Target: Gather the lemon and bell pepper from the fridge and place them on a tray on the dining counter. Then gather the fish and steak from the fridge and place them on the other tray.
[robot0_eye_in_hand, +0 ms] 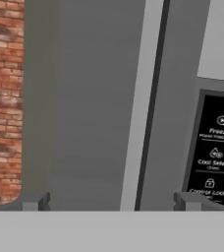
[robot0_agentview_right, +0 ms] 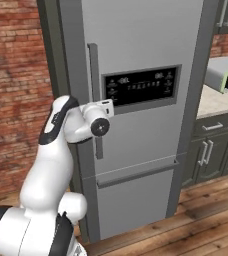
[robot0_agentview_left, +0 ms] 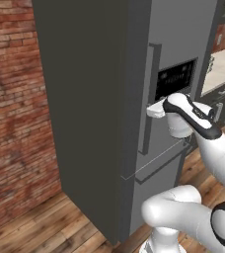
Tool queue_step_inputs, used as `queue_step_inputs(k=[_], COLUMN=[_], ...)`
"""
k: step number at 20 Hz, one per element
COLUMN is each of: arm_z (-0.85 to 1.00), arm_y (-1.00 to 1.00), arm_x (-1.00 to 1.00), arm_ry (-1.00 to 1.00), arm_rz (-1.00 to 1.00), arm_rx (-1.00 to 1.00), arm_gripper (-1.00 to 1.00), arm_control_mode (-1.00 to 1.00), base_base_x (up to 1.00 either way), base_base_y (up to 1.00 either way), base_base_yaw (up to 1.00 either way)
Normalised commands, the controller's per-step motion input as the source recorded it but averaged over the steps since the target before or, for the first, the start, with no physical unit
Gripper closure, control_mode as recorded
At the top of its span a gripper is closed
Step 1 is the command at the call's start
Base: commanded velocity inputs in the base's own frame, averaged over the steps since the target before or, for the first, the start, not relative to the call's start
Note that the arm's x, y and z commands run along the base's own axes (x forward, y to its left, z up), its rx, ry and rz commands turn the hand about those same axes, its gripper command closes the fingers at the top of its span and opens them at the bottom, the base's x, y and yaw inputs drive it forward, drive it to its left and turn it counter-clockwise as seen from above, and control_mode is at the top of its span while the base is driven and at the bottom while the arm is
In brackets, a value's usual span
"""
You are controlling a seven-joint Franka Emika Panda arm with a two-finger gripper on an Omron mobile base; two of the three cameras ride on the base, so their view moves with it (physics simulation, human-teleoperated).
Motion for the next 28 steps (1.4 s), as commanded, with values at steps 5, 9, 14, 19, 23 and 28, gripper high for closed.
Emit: queue_step_inputs(k=[5,9,14,19,23,28], arm_z=[0.0,0.0,0.0,0.0,0.0,0.0], arm_y=[0.0,0.0,0.0,-0.05,-0.09,-0.02], arm_x=[0.18,0.2,0.23,0.23,0.27,0.24], arm_ry=[0.0,0.0,0.0,0.0,0.0,0.0], arm_rz=[0.01,0.01,0.0,0.0,0.0,0.01], arm_rx=[0.0,0.0,0.0,0.0,0.0,0.0], arm_gripper=[-1.0,-1.0,-1.0,-1.0,-1.0,-1.0], arm_control_mode=[-1.0,-1.0,-1.0,-1.0,-1.0,-1.0], base_base_x=[0.0,0.0,0.0,0.0,0.0,0.0], base_base_y=[0.0,0.0,0.0,0.0,0.0,0.0], base_base_yaw=[0.0,0.0,0.0,0.0,0.0,0.0])
